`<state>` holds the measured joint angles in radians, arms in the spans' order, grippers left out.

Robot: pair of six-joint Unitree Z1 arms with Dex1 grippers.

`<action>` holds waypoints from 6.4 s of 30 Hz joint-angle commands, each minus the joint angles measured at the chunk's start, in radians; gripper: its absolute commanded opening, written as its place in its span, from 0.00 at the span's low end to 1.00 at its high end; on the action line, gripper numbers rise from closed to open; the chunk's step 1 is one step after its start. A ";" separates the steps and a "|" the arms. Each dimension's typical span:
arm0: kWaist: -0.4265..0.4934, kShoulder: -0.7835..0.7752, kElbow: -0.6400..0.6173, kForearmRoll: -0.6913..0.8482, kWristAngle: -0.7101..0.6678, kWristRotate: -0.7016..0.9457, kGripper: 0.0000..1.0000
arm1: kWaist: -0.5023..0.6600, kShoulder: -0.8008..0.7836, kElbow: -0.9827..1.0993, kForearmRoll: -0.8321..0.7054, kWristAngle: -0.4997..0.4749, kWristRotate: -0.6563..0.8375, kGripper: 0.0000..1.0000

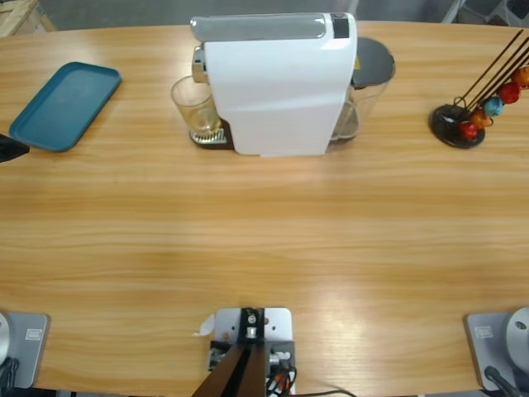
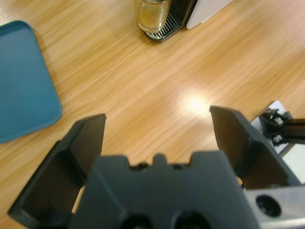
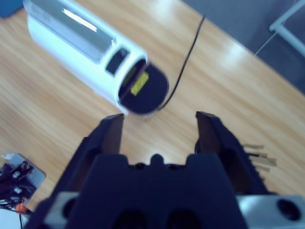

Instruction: Pour coffee

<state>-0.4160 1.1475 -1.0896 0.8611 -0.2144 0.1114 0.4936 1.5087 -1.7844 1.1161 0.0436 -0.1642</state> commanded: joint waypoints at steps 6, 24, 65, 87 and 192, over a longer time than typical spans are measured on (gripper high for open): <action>0.011 0.071 0.030 -0.001 -0.002 -0.051 0.95 | 0.028 0.399 -0.367 0.118 -0.069 -0.059 0.00; 0.011 0.087 0.011 -0.002 0.004 -0.062 0.95 | 0.131 0.473 -0.408 0.169 -0.087 -0.022 0.00; 0.011 0.080 0.020 -0.004 0.003 -0.065 0.95 | 0.151 0.492 -0.319 0.123 -0.027 0.031 0.00; 0.011 0.080 0.024 -0.006 -0.002 -0.065 0.95 | 0.141 0.507 -0.321 0.122 -0.056 0.023 0.00; -0.007 0.096 0.025 -0.007 -0.006 -0.061 0.95 | 0.163 0.495 -0.295 0.129 -0.087 0.032 0.00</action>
<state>-0.4178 1.2297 -1.0884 0.8597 -0.2144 0.0634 0.6639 1.9535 -2.1262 1.2625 -0.0402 -0.1344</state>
